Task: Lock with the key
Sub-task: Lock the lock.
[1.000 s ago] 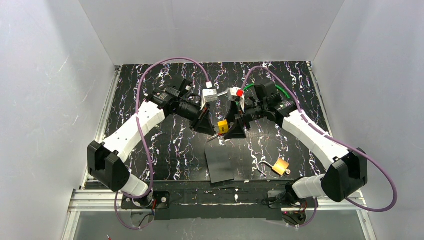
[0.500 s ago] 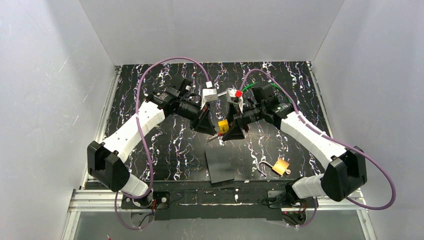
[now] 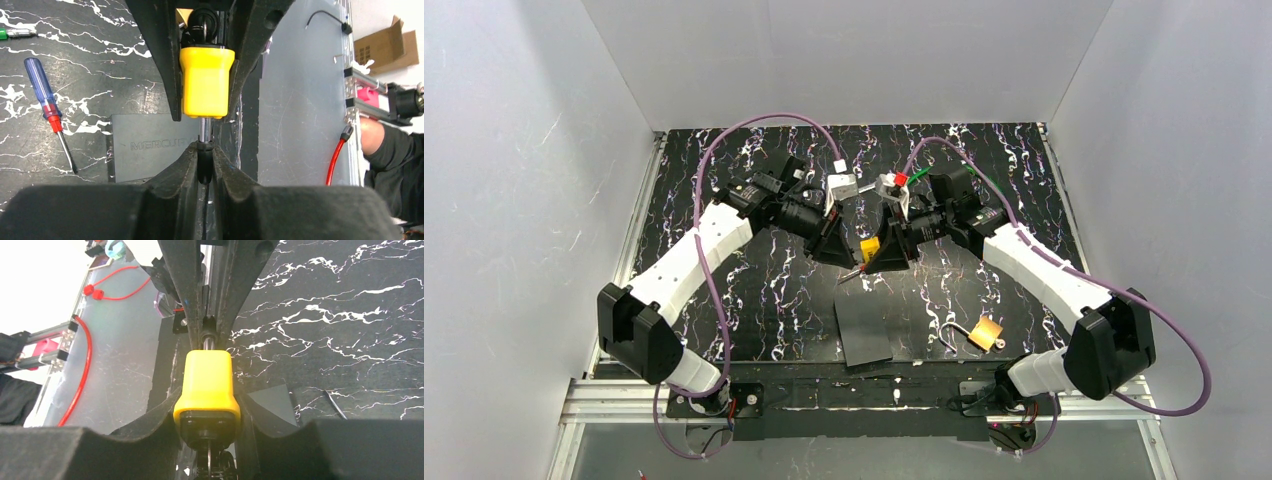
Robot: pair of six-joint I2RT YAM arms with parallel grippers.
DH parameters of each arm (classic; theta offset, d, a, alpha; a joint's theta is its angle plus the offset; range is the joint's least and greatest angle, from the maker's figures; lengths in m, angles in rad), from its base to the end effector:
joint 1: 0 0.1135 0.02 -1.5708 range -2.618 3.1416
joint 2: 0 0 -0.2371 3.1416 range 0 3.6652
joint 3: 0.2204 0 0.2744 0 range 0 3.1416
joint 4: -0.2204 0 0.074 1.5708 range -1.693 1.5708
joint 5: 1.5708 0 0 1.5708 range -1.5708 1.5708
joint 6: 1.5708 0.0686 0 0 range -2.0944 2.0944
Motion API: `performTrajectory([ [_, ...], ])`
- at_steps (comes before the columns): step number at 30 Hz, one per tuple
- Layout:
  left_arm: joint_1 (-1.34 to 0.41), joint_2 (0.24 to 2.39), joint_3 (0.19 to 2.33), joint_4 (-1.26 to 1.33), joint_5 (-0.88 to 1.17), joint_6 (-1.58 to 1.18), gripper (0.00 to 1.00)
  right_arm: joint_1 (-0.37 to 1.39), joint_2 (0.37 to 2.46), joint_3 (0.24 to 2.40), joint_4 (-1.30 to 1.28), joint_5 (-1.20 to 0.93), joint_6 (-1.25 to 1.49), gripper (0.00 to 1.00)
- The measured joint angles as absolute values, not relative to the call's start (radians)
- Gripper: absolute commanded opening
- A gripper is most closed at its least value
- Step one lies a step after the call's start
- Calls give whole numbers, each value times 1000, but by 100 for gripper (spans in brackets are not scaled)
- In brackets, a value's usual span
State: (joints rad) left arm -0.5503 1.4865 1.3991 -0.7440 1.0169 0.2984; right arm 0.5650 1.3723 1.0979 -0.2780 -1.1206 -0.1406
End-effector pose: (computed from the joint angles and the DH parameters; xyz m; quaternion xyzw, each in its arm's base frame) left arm 0.2646 -0.2308 0.3048 0.4957 0.6698 -0.4900 0.2561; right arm 0.2504 0.2319 0.2766 -0.4987 0.6046 0.5406 0.3060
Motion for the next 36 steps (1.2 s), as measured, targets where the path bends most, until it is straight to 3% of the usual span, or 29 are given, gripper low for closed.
performTrajectory([
  [3,-522,1474,1389,-691,1027,250,45,556,1378,1097,-232,-1127,-81,1],
  [5,-485,1449,1368,-642,1036,207,49,550,1379,1097,-200,-1130,-40,1],
  [16,-367,1316,1197,-233,1095,-173,51,515,1384,1068,187,-1128,360,1],
  [24,-367,1316,1137,-25,1117,-375,43,515,1390,1018,451,-1135,601,1],
  [36,-368,1313,1137,30,1158,-427,19,514,1394,1016,517,-1147,669,1],
])
